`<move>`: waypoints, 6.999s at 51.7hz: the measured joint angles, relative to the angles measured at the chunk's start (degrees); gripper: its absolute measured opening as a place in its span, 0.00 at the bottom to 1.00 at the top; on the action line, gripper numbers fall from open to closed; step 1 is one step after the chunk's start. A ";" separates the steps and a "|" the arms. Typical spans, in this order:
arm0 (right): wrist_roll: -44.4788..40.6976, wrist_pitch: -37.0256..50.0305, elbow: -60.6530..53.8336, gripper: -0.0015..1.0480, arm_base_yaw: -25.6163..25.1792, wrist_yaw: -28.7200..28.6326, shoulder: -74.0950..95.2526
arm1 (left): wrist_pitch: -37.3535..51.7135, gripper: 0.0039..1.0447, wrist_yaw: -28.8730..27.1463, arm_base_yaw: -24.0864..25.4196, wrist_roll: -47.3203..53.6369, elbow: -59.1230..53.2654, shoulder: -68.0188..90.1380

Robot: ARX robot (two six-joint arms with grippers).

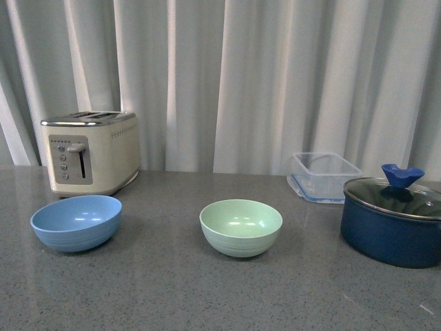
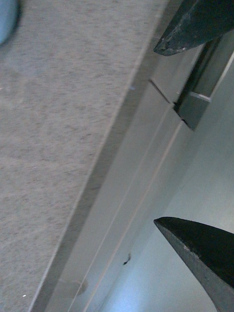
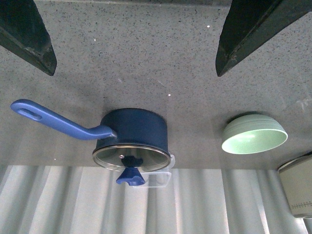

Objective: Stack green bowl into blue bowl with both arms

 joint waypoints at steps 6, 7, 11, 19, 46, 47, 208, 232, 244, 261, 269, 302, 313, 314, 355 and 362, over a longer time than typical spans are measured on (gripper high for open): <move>0.00 0.00 0.00 0.90 0.00 0.00 0.00 | 10.01 0.94 5.68 6.93 1.03 7.13 13.46; 0.00 0.00 0.00 0.90 0.00 0.00 0.00 | 11.41 0.94 6.84 7.96 1.31 8.90 16.00; 0.00 0.00 0.00 0.90 0.00 0.02 0.00 | 12.00 0.94 11.08 10.51 2.84 16.66 25.62; 0.00 0.00 0.00 0.90 0.00 0.00 0.00 | 11.50 0.94 13.51 11.41 5.84 28.26 40.06; 0.00 0.00 0.00 0.90 0.00 0.00 0.00 | 11.10 0.94 13.16 6.25 6.25 53.62 68.35; 0.00 0.00 0.00 0.90 0.00 0.00 0.00 | 11.21 0.94 13.00 6.08 6.14 54.29 69.35; 0.00 0.00 0.00 0.90 0.00 0.02 0.00 | 9.55 0.03 6.38 -12.94 -7.89 75.23 91.82; 0.00 0.00 0.00 0.90 0.00 0.00 0.00 | 10.51 0.18 6.88 -13.27 -7.85 75.63 91.86; 0.00 0.00 0.00 0.90 0.00 0.00 0.00 | 13.92 0.65 5.49 -12.72 -6.36 72.30 81.96; 0.00 0.00 0.00 0.90 0.00 0.00 0.00 | 26.25 0.94 3.15 -14.86 0.96 47.65 60.72; 0.00 0.00 0.00 0.90 0.00 0.02 0.00 | 27.43 0.94 2.32 -18.01 2.78 30.38 47.47; 0.00 0.00 0.00 0.90 0.00 0.00 0.00 | 60.74 0.22 11.17 -12.04 9.88 2.43 34.42; 0.00 0.00 0.00 0.90 0.00 0.02 0.00 | 59.47 0.03 13.60 -9.70 10.29 -4.37 26.08; 0.00 0.00 0.00 0.90 0.00 0.02 0.00 | 59.21 0.03 13.73 -9.51 10.29 -4.87 25.40; 0.00 0.00 0.00 0.90 0.00 0.02 0.00 | 42.45 0.03 18.32 -4.79 10.43 -13.35 -1.36; 0.00 0.00 0.00 0.90 0.00 0.02 0.00 | 37.18 0.03 18.32 -4.79 10.43 -13.38 -6.82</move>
